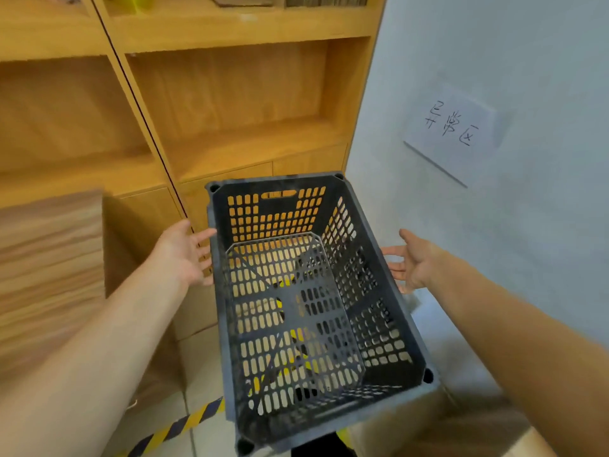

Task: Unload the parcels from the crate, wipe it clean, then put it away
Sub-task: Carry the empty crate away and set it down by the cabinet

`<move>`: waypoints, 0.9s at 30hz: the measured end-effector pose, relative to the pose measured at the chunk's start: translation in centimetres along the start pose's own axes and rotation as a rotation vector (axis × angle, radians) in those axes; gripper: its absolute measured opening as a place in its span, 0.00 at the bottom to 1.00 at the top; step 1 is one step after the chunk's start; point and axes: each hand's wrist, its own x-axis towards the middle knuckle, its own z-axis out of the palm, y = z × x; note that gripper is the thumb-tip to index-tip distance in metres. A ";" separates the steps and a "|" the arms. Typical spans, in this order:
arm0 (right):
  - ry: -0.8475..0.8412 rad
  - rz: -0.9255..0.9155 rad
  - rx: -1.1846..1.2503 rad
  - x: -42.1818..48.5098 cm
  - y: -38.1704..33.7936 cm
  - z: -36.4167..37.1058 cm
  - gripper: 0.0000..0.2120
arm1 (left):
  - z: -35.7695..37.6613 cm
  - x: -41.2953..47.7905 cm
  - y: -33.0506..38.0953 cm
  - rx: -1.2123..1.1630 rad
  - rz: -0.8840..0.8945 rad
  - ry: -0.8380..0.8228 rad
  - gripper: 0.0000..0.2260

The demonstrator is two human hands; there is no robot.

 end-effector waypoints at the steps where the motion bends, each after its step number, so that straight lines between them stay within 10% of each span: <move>1: 0.007 0.005 0.016 1.3 -0.8 -0.5 0.30 | 1.3 1.3 0.2 0.017 -0.011 -0.006 0.27; 27: 0.224 0.086 0.120 33.8 -14.0 -8.5 0.20 | 23.6 31.3 -5.3 0.060 -0.305 0.079 0.29</move>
